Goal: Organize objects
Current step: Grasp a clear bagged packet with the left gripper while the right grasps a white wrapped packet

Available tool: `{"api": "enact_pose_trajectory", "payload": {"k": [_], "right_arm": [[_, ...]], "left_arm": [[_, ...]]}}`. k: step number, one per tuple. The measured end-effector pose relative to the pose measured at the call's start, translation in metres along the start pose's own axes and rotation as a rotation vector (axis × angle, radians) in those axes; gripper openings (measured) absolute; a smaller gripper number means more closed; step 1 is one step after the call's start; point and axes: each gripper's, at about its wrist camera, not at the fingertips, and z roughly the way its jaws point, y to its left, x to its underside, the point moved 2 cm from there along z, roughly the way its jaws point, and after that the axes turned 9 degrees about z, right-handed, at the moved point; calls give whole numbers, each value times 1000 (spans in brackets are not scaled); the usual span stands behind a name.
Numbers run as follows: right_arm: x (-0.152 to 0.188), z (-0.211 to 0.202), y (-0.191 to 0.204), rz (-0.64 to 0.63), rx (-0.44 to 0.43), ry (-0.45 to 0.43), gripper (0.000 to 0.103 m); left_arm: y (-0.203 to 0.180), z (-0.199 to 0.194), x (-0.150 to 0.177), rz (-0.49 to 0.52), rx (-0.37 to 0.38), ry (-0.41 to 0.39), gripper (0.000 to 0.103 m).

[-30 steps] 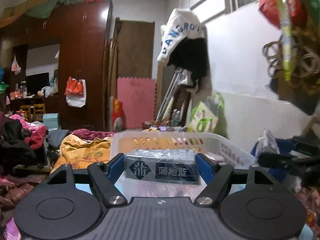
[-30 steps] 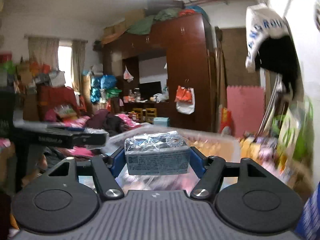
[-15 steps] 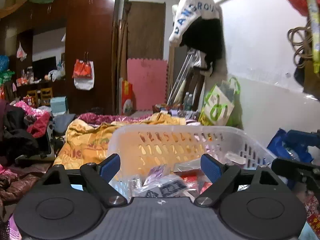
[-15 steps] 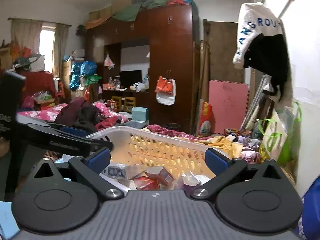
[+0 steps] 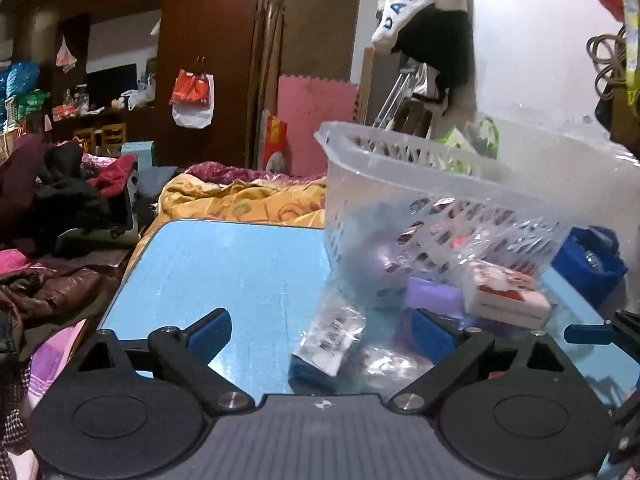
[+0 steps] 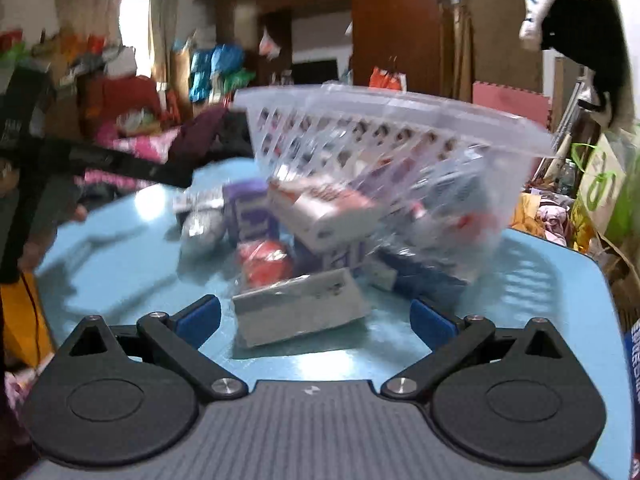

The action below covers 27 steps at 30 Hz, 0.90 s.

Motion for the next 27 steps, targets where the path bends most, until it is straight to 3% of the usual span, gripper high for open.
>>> {"api": "enact_pose_trajectory", "payload": {"k": [7,10,16,18,20,22,27], "right_arm": [[-4,14,4,-6,6,38,103],[4,13,-4,20,13,51,92],[7,11,-11,60,-4,59,86],[7,9,-11,53,4,44,85],[9,4,-9,38,14,22,85],[10,1,-7,25,23,1,84],[10,-5,-9,38,32,-49,84]], "left_arm": [[-3,27,3,41,-24,76,96],[-2,35,1,21,-56,95,91],[-11,44,3,43,-119,115,91],[-14,42,4,49,-105,107,84],[-18,39,6,71,-97,108,64],[-20,37,6,60,-72,103,49],[-24,23,2,50,-61,63,46]]}}
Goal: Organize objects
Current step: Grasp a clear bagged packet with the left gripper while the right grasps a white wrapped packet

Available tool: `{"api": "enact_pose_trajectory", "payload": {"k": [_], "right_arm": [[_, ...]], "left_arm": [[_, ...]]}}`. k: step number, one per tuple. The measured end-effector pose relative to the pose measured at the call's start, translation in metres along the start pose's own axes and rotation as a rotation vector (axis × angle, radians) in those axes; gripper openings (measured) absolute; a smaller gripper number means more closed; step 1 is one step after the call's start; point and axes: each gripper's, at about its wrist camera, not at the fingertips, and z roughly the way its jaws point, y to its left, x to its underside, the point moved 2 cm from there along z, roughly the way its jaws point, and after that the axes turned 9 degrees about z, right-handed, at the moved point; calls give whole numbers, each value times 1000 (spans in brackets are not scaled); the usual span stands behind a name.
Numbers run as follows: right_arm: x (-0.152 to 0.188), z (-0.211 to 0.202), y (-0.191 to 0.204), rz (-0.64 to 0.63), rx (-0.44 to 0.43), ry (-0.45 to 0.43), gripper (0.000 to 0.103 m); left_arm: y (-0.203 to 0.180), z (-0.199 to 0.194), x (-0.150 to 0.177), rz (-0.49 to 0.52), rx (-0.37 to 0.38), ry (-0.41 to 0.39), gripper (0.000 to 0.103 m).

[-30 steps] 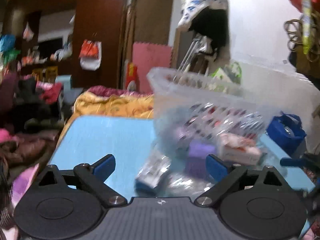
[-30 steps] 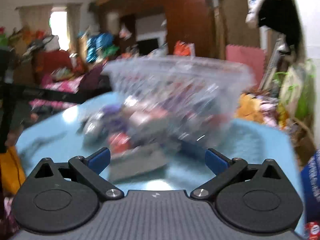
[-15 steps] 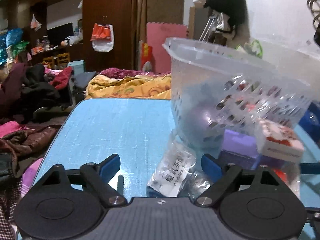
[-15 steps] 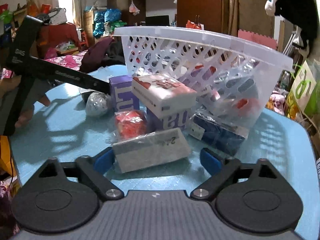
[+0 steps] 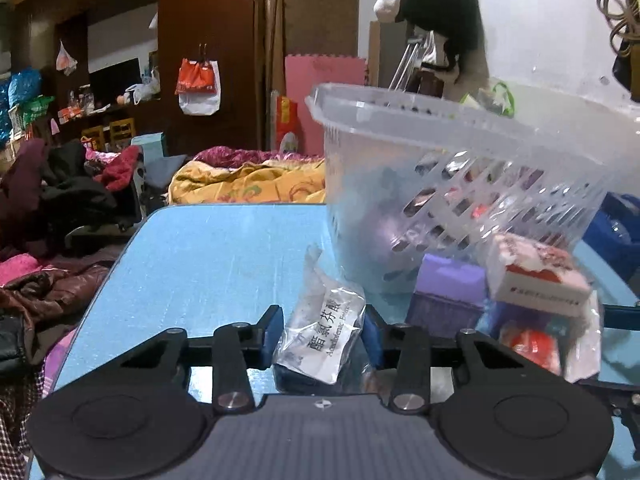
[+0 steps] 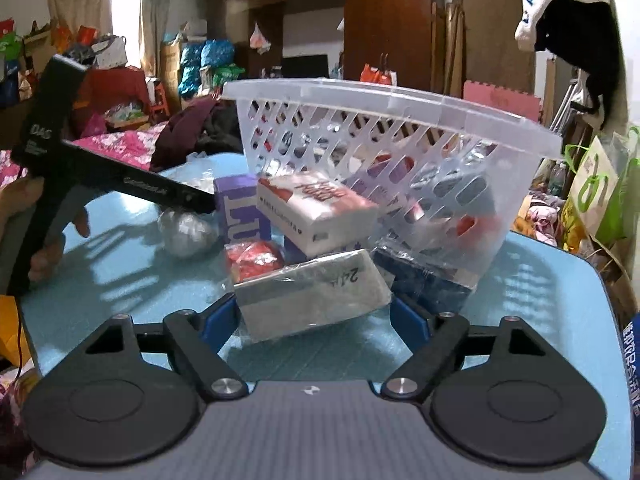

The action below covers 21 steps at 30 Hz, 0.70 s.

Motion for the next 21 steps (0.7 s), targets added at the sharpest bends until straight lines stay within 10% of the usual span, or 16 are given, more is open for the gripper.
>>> {"api": "enact_pose_trajectory", "payload": {"k": [21], "right_arm": [[-9,-71,-15,59,31,-265,83]], "left_arm": [[-28,-62,5,69,-5,-176,44]]}}
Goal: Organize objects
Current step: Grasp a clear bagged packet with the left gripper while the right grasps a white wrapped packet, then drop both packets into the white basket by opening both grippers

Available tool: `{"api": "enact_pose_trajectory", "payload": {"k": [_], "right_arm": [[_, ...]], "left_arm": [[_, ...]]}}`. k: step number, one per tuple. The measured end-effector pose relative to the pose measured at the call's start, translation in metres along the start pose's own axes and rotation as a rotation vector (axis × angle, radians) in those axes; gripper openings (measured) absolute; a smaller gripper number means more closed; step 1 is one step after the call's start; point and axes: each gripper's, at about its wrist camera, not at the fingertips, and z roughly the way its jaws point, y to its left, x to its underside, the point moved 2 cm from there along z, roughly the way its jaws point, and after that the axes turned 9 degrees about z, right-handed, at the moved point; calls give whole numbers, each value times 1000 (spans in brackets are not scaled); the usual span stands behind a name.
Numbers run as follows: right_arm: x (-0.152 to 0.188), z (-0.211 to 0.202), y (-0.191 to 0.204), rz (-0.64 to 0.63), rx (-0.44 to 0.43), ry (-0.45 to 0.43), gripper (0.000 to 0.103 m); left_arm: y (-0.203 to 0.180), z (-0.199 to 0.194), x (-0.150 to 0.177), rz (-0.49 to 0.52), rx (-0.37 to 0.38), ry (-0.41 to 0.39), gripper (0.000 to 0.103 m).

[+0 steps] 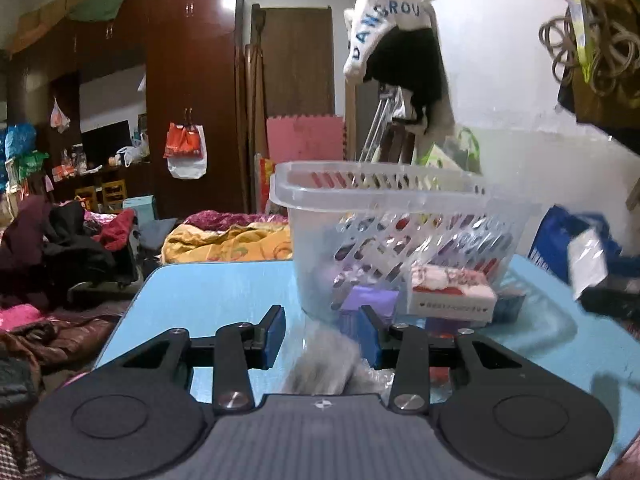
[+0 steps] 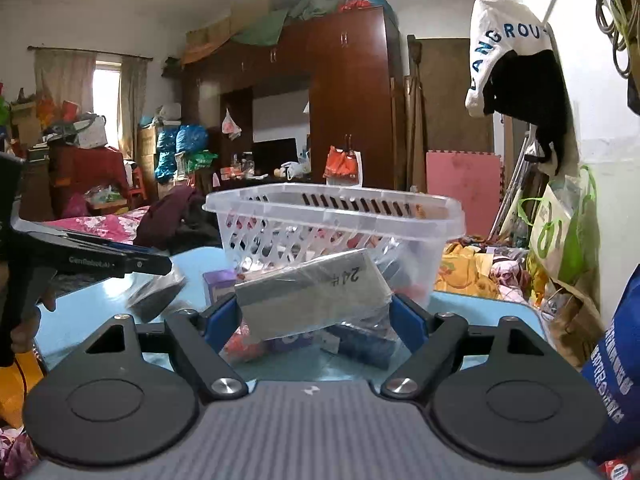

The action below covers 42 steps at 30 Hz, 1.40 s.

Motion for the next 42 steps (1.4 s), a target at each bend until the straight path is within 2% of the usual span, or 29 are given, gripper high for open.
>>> {"api": "enact_pose_trajectory", "payload": {"k": [4,7,9,10,16,18,19,22,26,30,32,36,37,39,42], "right_arm": [[7,5,-1,10,-13,14,83],[11,4,0,9,-20,27,83],[11,2,0,14,-22,29,83],[12,0,1,16,-26,29,83],[11,-6,5,-1,-30,28,83],[11,-8,7,-7,-32,27,83],[11,-8,9,-12,-33,27,83],[11,-9,10,-21,-31,24,83],[9,-10,9,-16,-25,12,83],[5,-8,5,-7,-20,2,83],[-4,-6,5,-14,-19,-7,83],[-46,3,10,-36,0,-89,83],[-60,10,12,-58,22,-103,83],[-84,27,15,-73,55,-115,83],[-108,60,15,-106,103,-93,83]], "left_arm": [[4,13,13,-6,15,54,43],[9,9,22,4,5,61,43],[9,4,28,29,11,59,49],[10,1,32,40,8,62,56],[20,-12,54,93,-31,80,62],[21,-13,58,118,-64,93,61],[22,-13,60,119,-70,99,48],[26,-16,62,87,-45,79,47],[29,-27,54,42,-35,9,46],[22,-35,37,23,-4,-60,46],[17,-35,18,22,27,-94,46],[12,-24,-40,-8,102,-143,47],[11,-17,-57,-3,97,-154,47],[6,1,-87,-10,70,-156,47],[1,43,-125,-31,88,-107,47]]}}
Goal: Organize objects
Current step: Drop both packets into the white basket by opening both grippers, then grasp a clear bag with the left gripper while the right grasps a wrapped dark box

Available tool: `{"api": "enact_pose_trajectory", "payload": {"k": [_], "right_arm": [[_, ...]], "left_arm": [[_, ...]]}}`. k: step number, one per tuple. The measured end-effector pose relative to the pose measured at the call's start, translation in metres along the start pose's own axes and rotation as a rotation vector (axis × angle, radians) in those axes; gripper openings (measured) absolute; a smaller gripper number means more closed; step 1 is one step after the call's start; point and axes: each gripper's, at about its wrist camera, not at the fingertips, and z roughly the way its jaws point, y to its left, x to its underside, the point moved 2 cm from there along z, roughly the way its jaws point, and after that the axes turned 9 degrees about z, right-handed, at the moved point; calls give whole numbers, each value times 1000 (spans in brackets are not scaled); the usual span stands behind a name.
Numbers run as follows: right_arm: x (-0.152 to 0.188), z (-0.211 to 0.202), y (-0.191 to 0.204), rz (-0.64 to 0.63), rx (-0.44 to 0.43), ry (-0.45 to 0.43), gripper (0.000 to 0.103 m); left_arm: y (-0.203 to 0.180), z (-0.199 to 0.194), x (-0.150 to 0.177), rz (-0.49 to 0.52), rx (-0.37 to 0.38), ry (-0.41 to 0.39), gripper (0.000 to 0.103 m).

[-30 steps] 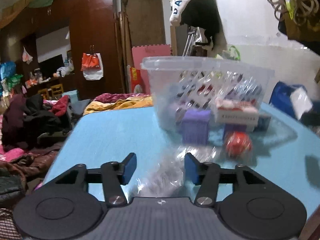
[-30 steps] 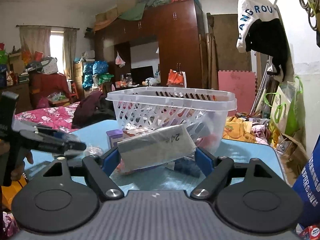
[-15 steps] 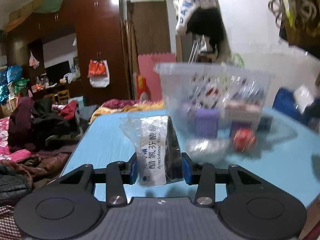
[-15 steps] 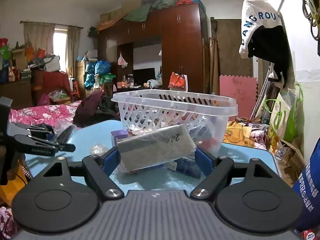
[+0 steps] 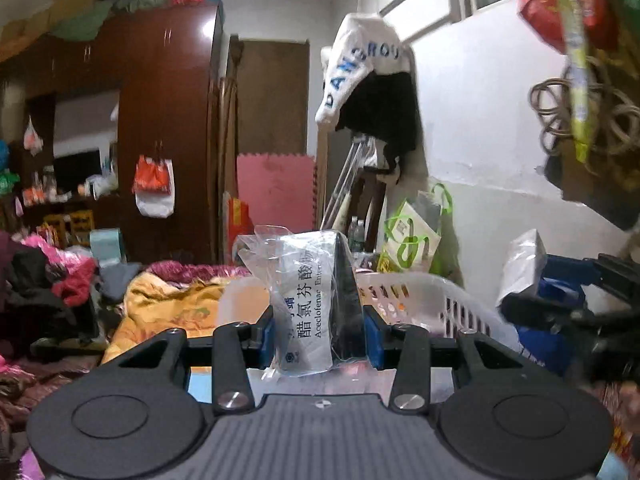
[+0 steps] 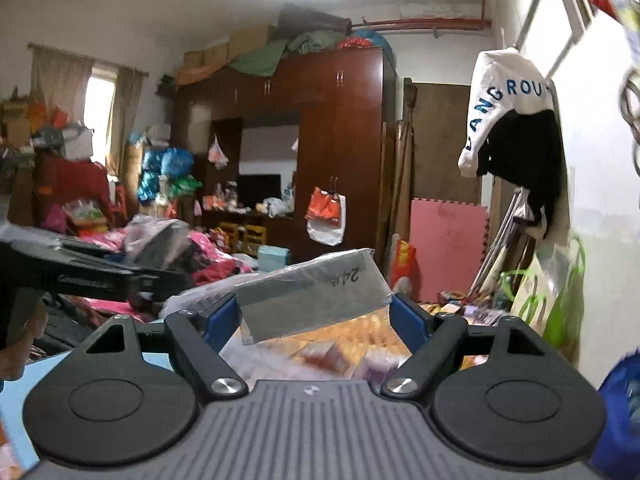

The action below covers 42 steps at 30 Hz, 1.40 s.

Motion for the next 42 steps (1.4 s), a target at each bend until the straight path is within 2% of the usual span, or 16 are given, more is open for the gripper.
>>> {"api": "enact_pose_trajectory", "payload": {"k": [3,4,5,6,9,13,17,21,24,26,29,34,38,41,42], "right_arm": [[-6,29,-2,-11,29,38,85],[-6,38,-4,-1,36,52,88],[-6,45,-6,9,42,62,92],[-3,49,-7,13,49,72,101],[6,46,-9,13,64,101,103],[17,11,-15,61,8,117,103],[41,-29,-22,96,10,112,103],[84,-26,-32,125,46,250,103],[116,-5,-33,142,83,370,103],[124,8,-31,167,71,420,103],[125,19,-28,215,47,429,103],[128,35,-28,223,71,451,103],[133,38,-35,253,63,472,102],[133,39,-33,244,66,469,96],[133,38,-33,243,68,471,89]], "left_arm": [[1,38,-10,-32,-21,44,50],[2,50,-11,-37,-13,54,59],[3,60,-10,-39,-8,66,74],[5,67,-9,-44,-16,76,77],[10,70,1,-40,-25,106,78],[9,34,15,-10,-41,66,78],[1,-16,44,56,-40,19,93],[-7,-41,93,96,-15,60,93],[-10,-40,121,100,-35,115,93],[-10,-35,130,96,-32,141,93],[-12,-29,140,98,-14,169,93],[-13,-23,150,93,28,205,93],[-22,-17,149,126,17,217,93],[-24,-11,148,123,20,222,92],[-24,-11,147,119,25,220,92]]}}
